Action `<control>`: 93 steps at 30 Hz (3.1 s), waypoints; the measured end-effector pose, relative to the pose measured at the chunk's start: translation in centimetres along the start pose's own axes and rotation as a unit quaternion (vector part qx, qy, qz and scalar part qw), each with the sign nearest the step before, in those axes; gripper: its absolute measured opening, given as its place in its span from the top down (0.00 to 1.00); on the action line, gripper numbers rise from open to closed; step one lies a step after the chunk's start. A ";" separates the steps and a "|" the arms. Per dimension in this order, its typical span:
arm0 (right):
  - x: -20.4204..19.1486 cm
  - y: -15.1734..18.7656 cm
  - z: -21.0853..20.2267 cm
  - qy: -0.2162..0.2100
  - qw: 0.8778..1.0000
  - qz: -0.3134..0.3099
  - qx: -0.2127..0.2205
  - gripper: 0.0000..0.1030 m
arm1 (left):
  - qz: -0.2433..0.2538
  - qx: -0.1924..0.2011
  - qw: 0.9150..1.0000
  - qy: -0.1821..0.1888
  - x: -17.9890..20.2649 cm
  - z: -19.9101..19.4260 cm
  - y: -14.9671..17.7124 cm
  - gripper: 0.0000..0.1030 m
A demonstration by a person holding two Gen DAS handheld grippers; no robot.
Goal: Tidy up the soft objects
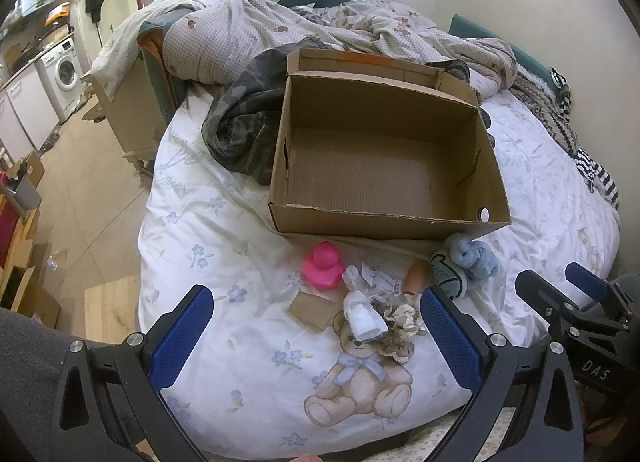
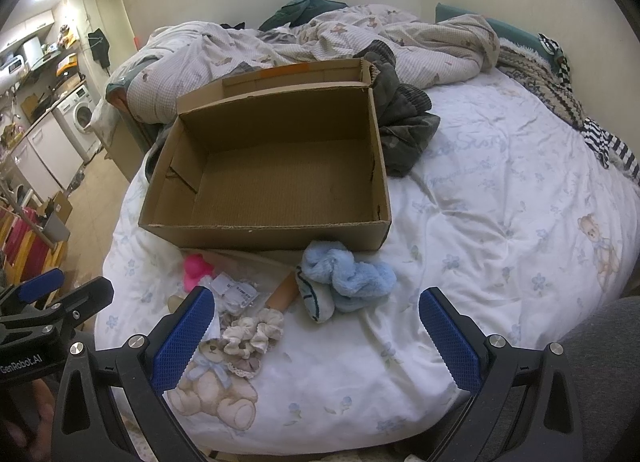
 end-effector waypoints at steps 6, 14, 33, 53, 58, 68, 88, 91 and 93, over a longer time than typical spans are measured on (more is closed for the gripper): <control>0.1 -0.1 0.0 0.000 1.000 0.000 0.000 0.00 | 0.000 0.000 1.000 0.001 0.0 0.0 0.0 0.00; 0.0 0.0 0.0 0.000 1.000 0.000 0.000 0.00 | 0.000 0.000 1.000 0.000 0.0 0.1 0.0 0.00; 0.2 -0.1 0.0 0.000 1.000 0.002 0.001 0.00 | -0.002 -0.003 1.000 0.002 0.0 0.1 0.0 0.00; 0.1 -4.9 0.7 -0.042 0.998 0.040 -0.013 0.00 | 0.002 -0.027 1.000 -0.005 0.2 0.7 -3.4 0.00; 0.3 -5.8 2.5 -0.053 0.997 0.039 -0.045 0.00 | 0.011 -0.049 0.998 -0.024 -0.9 2.8 -4.5 0.00; 0.8 -4.4 8.0 -0.053 0.990 0.003 -0.133 0.00 | -0.015 -0.138 0.989 -0.051 -3.6 8.1 -3.0 0.00; 4.9 -1.0 12.9 -0.044 0.979 0.077 -0.184 0.00 | -0.065 -0.302 0.951 -0.014 -4.3 14.3 6.8 0.37; 5.3 -0.7 13.1 -0.045 0.977 0.080 -0.190 0.00 | -0.053 -0.322 0.945 -0.001 -3.6 14.7 8.2 0.44; 5.4 -0.4 13.0 -0.052 0.975 0.091 -0.196 0.00 | -0.058 -0.334 0.941 0.006 -3.3 15.2 8.9 0.55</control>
Point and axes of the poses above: each gripper's, at about its wrist camera, not at the fingertips, and z roughly the way its jaws point, x to its right, y to its underside, the point moved 10 cm from there along z, roughly the way its jaws point, and after that the axes turned 14 degrees about x, right-handed, at the moved point
